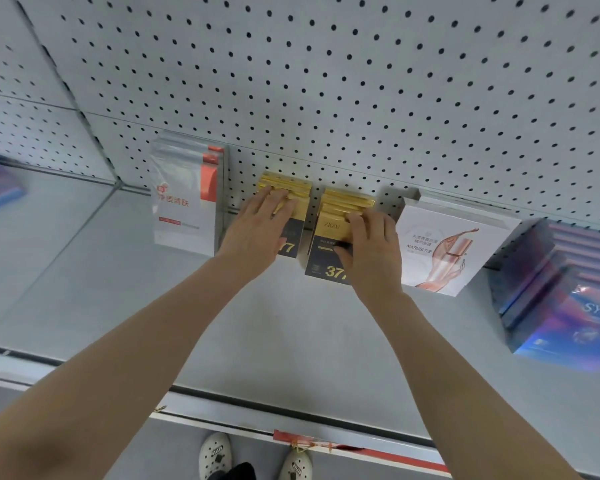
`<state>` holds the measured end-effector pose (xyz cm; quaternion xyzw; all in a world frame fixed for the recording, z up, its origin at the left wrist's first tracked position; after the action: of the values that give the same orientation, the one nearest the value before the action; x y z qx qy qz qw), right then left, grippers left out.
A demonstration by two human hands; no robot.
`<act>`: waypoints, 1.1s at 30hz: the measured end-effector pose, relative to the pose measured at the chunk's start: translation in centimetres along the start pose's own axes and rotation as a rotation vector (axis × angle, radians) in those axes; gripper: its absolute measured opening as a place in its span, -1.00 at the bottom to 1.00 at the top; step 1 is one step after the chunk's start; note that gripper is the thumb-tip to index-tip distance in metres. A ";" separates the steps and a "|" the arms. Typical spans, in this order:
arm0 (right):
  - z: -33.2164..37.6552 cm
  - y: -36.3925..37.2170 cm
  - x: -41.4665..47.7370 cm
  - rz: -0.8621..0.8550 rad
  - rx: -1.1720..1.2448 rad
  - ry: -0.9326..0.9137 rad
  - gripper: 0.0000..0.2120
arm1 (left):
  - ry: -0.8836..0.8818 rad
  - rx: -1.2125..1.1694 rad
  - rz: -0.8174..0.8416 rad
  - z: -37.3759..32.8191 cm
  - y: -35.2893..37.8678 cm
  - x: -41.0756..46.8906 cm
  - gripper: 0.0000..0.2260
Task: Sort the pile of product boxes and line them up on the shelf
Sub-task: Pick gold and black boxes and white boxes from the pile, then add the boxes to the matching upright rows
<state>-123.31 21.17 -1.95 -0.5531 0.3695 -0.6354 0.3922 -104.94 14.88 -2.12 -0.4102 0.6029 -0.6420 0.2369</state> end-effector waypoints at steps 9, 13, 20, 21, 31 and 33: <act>1.4 -1.5 0.1 -0.005 -0.115 -0.112 -0.60 | 0.025 -0.066 -0.104 -0.5 -3.6 -3.6 -0.52; 5.6 -2.5 -1.2 -0.012 -0.055 -0.269 -0.66 | -0.017 -0.096 -0.174 1.2 -5.4 -8.9 -0.61; 17.2 0.2 -6.2 0.173 -0.010 -0.467 -0.68 | -0.196 -0.095 -0.224 7.9 -6.6 -20.5 -0.69; 19.2 0.8 -6.9 0.189 0.004 -0.495 -0.67 | -0.221 -0.101 -0.229 9.2 -6.7 -22.4 -0.69; 43.4 4.6 -12.1 0.270 0.222 -0.653 -0.60 | -0.513 -0.073 -0.189 25.6 -10.2 -41.7 -0.69; 47.8 5.3 -12.3 0.274 0.254 -0.675 -0.66 | -0.555 -0.058 -0.179 28.6 -11.2 -44.6 -0.68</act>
<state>-74.36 28.41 -6.34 -0.6238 0.2084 -0.3999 0.6384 -55.00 35.71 -3.79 -0.6282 0.4946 -0.5061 0.3234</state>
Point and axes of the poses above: each hand's wrist, its own x-axis towards the middle knuckle, its own y-axis out of the palm, z = x × y, the point moved 6 cm from there along x, towards the middle knuckle, and after that the axes turned 1 degree about y, right-handed, at the moved point
